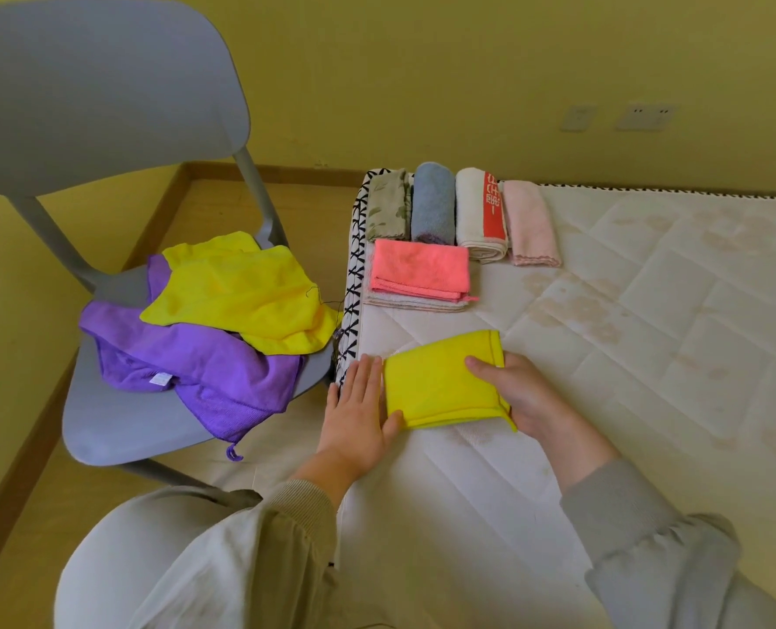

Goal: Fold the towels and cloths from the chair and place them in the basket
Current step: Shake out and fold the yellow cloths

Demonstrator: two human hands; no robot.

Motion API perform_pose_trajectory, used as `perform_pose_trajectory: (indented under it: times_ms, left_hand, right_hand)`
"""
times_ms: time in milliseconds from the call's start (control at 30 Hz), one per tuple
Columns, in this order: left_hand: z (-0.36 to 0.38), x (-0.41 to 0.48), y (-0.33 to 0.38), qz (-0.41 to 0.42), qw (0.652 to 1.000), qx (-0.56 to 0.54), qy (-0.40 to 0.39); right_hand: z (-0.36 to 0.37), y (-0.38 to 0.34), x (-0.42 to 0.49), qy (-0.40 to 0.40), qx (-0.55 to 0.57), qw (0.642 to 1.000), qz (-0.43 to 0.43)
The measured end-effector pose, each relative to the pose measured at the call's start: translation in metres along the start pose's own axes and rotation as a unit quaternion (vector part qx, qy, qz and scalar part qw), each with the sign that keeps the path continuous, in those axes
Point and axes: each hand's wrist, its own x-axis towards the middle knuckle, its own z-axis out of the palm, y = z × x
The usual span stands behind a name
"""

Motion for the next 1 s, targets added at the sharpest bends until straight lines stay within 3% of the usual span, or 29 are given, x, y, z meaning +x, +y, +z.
perform_pose_trajectory:
  times_ms: [200, 433, 533, 700, 800, 1000]
  left_hand:
    - [0.0, 0.031, 0.016, -0.075, 0.996, 0.055, 0.001]
    - [0.008, 0.068, 0.018, -0.09, 0.991, 0.084, 0.047]
    - [0.013, 0.07, 0.014, -0.078, 0.99, 0.073, 0.088]
    - [0.014, 0.073, 0.011, -0.076, 0.991, 0.058, 0.095]
    - [0.013, 0.076, 0.01, -0.077, 0.992, 0.049, 0.086]
    - [0.013, 0.078, 0.009, -0.075, 0.99, 0.051, 0.104]
  right_hand:
    - [0.005, -0.053, 0.005, 0.062, -0.034, 0.991, -0.113]
    - [0.033, -0.094, 0.046, 0.038, -0.008, 0.985, -0.168]
    - [0.039, -0.109, 0.076, 0.025, 0.03, 0.988, -0.15]
    - [0.025, -0.11, 0.137, 0.032, 0.127, 0.991, -0.03]
    - [0.014, -0.086, 0.16, 0.074, 0.052, 0.996, -0.008]
    - [0.004, -0.083, 0.181, 0.097, -0.055, 0.992, -0.052]
